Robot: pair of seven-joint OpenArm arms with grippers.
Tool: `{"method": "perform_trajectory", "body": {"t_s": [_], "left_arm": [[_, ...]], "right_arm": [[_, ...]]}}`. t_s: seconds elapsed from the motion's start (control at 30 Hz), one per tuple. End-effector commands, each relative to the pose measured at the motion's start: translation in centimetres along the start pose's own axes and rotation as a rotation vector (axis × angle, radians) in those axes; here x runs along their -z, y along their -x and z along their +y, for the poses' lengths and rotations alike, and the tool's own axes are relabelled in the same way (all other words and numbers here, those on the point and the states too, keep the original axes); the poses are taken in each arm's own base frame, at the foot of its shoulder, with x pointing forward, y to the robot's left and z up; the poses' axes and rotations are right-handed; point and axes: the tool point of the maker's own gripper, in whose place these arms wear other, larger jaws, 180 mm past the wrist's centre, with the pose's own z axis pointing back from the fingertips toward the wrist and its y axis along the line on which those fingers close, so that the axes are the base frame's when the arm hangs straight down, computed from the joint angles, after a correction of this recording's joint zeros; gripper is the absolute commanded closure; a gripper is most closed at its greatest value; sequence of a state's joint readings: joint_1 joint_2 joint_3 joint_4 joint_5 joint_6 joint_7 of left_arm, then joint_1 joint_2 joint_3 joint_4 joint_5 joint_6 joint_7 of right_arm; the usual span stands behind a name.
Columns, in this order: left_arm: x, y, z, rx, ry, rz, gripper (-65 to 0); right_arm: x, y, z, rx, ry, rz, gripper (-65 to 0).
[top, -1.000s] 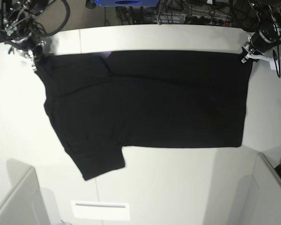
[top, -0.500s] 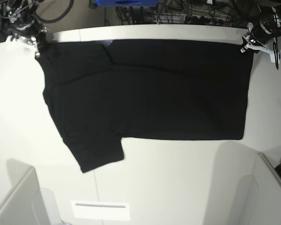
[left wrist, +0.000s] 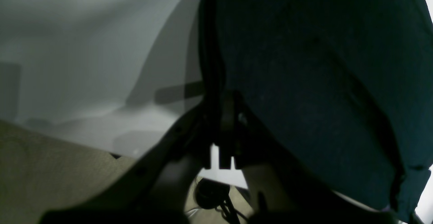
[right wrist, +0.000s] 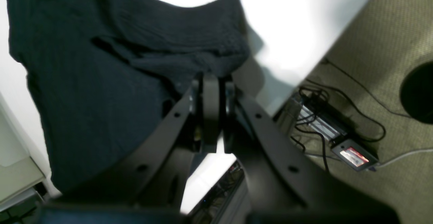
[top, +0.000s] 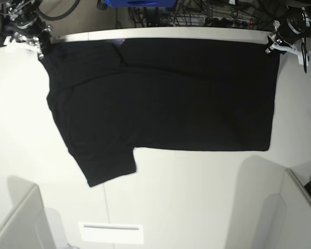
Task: Fold the T-shirt properly
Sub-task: 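Drag the shirt by its shoulder edge toward the robot with both grippers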
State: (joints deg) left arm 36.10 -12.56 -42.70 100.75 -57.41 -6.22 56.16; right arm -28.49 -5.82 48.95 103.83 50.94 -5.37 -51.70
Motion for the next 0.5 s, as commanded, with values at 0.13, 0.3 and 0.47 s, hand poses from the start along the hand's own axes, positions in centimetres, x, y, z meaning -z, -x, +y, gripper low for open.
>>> {"method": "perform_trajectory", "body": {"t_s": [0.13,0.3,0.47], "left_arm": [[-0.8,0.2,0.7,0.018,-0.016,0.003,0.0],[-1.0,0.5,1.0,0.017,-0.024,0.013,0.0],[-1.0,0.6,1.1,0.012,-0.029,0.016,0.0]], "right_arm": [[-0.3,-0.8,0.5,-0.022,-0.015,-0.025,0.0],[-0.3,-0.8,0.3,-0.018,-0.009,-0.025,0.0],[-0.4,0.2,0.2,-0.013,-0.008,0.033,-1.5]]}}
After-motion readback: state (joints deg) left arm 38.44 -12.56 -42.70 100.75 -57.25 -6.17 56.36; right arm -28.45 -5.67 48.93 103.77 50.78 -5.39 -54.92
